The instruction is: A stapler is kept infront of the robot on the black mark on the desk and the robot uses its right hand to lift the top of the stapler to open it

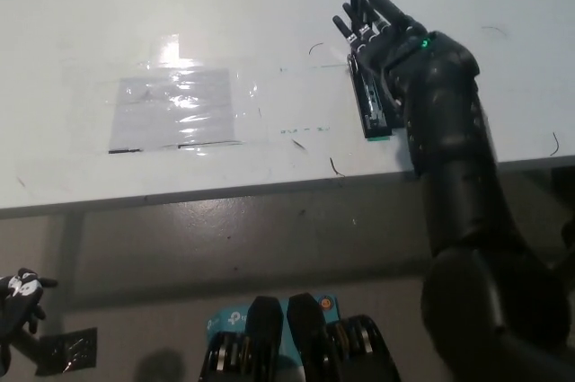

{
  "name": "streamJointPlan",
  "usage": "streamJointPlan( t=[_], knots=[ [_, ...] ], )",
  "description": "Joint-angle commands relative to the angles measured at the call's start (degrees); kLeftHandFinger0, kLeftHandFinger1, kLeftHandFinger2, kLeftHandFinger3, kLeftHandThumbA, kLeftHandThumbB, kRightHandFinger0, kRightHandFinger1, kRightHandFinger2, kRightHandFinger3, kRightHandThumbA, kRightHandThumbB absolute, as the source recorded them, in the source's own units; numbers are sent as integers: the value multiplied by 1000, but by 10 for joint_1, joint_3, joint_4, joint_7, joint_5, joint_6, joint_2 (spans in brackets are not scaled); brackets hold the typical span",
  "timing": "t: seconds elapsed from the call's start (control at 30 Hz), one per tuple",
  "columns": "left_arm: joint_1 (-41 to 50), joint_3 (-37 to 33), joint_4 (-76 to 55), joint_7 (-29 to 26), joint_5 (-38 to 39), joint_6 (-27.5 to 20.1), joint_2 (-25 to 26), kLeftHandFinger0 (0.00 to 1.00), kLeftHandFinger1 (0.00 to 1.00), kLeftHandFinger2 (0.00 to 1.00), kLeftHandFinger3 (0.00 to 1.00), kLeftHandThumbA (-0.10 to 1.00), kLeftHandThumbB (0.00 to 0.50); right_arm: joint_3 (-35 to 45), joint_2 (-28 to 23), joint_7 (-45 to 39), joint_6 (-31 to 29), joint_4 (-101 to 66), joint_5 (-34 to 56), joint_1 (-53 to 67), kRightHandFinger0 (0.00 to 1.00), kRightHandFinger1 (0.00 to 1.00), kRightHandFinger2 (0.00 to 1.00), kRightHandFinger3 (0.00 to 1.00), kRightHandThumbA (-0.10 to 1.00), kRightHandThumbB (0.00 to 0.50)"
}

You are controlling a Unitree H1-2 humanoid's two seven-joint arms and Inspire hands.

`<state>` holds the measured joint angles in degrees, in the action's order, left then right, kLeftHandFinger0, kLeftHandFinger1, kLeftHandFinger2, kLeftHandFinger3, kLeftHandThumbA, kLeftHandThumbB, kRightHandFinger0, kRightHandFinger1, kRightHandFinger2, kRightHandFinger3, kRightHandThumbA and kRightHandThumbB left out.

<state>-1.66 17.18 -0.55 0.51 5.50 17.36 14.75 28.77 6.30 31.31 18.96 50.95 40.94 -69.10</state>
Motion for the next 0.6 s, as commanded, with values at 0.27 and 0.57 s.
streamJointPlan(
  t=[0.27, 0.57],
  knots=[
    [5, 6, -23, -10, -5, -3, 8, 153, 206, 418, 697, -100, 0, -11, -54, -118, -134, 183, -30, -185, 594, 652, 716, 896, 552, 0],
    [2, 8, -16, -10, -1, -6, 8, 117, 188, 412, 720, -100, 0, -17, -27, -104, -97, 107, -37, -119, 609, 678, 745, 833, 522, 0]
  ],
)
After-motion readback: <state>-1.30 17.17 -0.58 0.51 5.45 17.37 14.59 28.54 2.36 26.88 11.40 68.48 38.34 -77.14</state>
